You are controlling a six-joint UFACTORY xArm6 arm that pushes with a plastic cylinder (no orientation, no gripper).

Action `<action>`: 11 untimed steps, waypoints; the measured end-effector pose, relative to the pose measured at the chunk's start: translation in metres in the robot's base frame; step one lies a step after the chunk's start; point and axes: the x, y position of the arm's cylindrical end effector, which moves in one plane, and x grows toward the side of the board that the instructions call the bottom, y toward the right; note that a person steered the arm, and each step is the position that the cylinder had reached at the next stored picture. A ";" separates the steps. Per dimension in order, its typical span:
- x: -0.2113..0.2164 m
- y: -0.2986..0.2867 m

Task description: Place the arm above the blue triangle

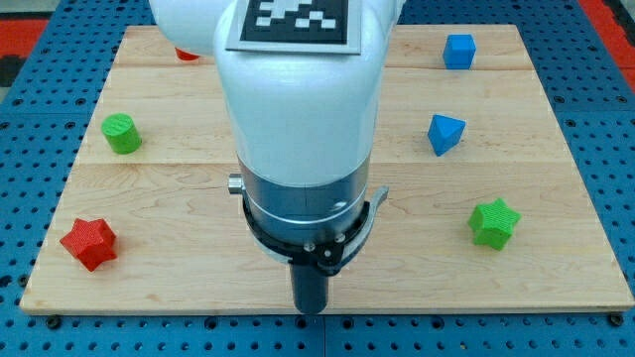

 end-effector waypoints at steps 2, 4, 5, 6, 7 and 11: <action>0.002 0.072; -0.028 0.174; -0.031 0.209; -0.051 0.288; -0.118 0.319; -0.250 0.178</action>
